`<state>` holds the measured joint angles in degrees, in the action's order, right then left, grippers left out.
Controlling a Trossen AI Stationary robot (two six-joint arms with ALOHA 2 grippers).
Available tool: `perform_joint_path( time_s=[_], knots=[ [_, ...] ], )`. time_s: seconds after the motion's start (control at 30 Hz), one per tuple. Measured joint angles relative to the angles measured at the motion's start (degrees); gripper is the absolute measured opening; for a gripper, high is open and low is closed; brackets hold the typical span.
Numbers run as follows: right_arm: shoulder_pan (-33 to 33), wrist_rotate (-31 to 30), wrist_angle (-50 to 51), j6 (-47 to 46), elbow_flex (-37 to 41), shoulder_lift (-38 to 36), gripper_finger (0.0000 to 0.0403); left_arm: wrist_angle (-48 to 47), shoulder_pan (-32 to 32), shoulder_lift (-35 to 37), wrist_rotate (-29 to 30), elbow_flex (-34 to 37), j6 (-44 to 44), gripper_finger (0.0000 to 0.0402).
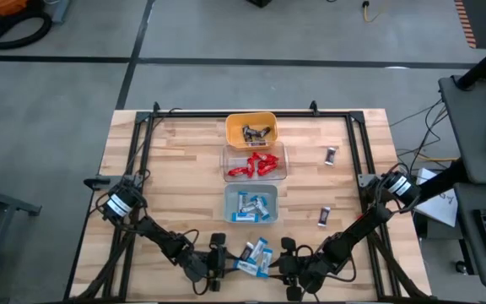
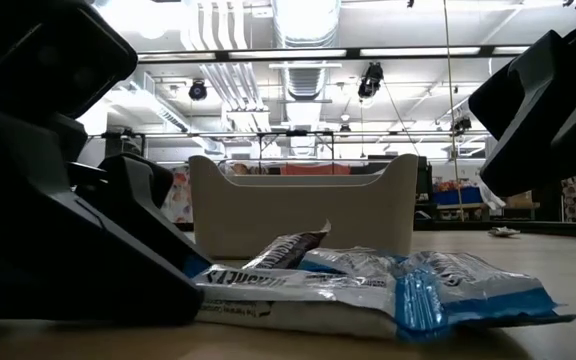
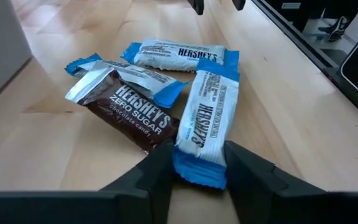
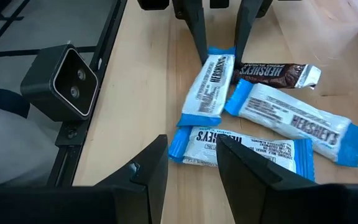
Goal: Organize candy in baskets
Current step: Put the white chocolate bar into the gray bin
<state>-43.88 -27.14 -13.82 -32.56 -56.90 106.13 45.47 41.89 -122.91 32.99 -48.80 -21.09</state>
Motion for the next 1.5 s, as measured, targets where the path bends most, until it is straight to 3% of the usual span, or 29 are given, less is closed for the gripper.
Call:
perform_joint_path(
  time_s=[0.47, 1.1, 1.3, 1.5],
  knots=[
    [0.00, 0.00, -0.14, -0.57, 0.00, 0.00, 0.0128, 0.53, 0.02, 0.00, -0.54, 0.08, -0.08, 0.0006],
    [0.00, 0.00, -0.16, -0.44, 0.00, -0.13, 0.0128, 1.52, 0.00, 3.59, 1.08, 0.29, 1.49, 0.0001],
    [0.00, -0.01, -0.13, -0.36, -0.04, -2.37, 0.0128, 1.46, 0.00, 7.20, 5.64, 0.63, 1.23, 0.0001],
    [0.00, -0.02, 0.50, 0.91, -0.04, -4.96, 0.0128, -9.42, -0.19, 16.15, 17.86, 0.68, 2.10, 0.0001]
  ],
)
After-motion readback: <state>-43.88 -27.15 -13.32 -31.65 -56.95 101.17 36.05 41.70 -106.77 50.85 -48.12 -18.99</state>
